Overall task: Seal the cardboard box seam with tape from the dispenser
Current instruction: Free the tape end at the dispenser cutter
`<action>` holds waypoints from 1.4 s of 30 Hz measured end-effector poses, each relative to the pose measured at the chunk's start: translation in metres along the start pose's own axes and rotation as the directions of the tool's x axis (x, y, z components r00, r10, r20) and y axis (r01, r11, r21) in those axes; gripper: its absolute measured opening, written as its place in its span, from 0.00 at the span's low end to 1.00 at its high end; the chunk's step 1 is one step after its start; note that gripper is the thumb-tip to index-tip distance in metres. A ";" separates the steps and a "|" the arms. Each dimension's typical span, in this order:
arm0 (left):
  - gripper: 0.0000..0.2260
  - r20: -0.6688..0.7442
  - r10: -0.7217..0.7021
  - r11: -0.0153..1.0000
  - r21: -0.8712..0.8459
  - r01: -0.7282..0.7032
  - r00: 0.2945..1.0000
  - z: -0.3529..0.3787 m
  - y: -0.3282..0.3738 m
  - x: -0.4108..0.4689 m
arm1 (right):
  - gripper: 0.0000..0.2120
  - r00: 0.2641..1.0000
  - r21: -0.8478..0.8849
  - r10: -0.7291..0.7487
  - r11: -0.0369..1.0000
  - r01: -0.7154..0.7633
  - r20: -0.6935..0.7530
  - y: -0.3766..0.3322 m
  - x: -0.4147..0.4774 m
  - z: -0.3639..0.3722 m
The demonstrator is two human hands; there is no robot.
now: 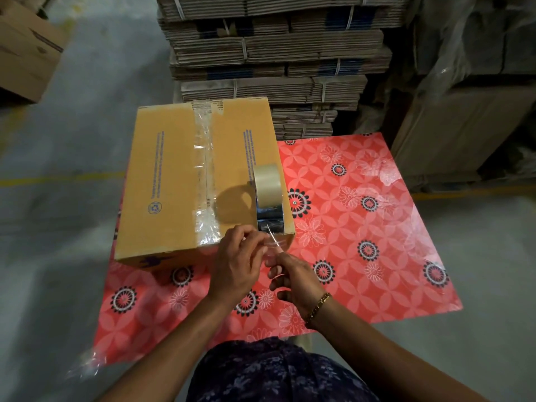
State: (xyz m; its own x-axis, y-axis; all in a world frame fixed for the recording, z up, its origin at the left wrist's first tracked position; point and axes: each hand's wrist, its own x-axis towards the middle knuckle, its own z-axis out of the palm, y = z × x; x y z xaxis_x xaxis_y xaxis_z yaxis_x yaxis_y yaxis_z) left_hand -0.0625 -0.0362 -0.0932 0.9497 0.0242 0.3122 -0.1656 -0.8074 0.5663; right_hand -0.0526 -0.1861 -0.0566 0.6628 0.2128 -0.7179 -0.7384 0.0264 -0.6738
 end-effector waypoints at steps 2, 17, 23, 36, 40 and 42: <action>0.05 -0.004 0.002 1.000 -0.005 -0.002 1.000 0.000 0.000 0.002 | 0.12 1.000 0.001 -0.001 1.000 0.001 0.008 0.000 0.000 -0.001; 0.01 0.071 -0.105 0.987 -0.118 0.113 0.992 -0.002 -0.008 0.003 | 0.04 0.909 -0.498 -0.417 0.784 0.370 0.019 0.025 0.007 -0.045; 0.01 0.078 -0.136 0.967 -0.206 0.150 0.988 -0.001 -0.009 0.002 | 0.10 0.691 -0.781 -0.710 0.352 0.516 0.137 0.012 0.026 -0.055; 0.05 0.087 -0.179 0.951 -0.242 0.195 0.980 -0.001 -0.009 0.001 | 0.02 0.620 -0.806 -0.739 0.186 0.562 0.262 -0.004 0.042 -0.050; 0.07 0.068 -0.197 0.936 -0.284 0.208 0.978 -0.003 -0.012 -0.003 | 0.01 0.636 -0.805 -0.725 0.198 0.559 0.264 -0.003 0.043 -0.053; 0.05 0.089 -0.182 0.940 -0.278 0.200 0.979 -0.003 -0.011 -0.005 | 0.04 0.648 -0.801 -0.719 0.221 0.557 0.252 -0.002 0.042 -0.053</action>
State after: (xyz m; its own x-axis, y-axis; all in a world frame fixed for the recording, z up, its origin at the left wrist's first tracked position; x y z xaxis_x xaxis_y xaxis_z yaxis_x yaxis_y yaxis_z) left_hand -0.0658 -0.0252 -0.0987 0.9838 0.1183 0.1347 -0.0394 -0.5902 0.8063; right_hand -0.0166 -0.2288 -0.0944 0.9288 0.3651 0.0636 0.3057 -0.6576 -0.6886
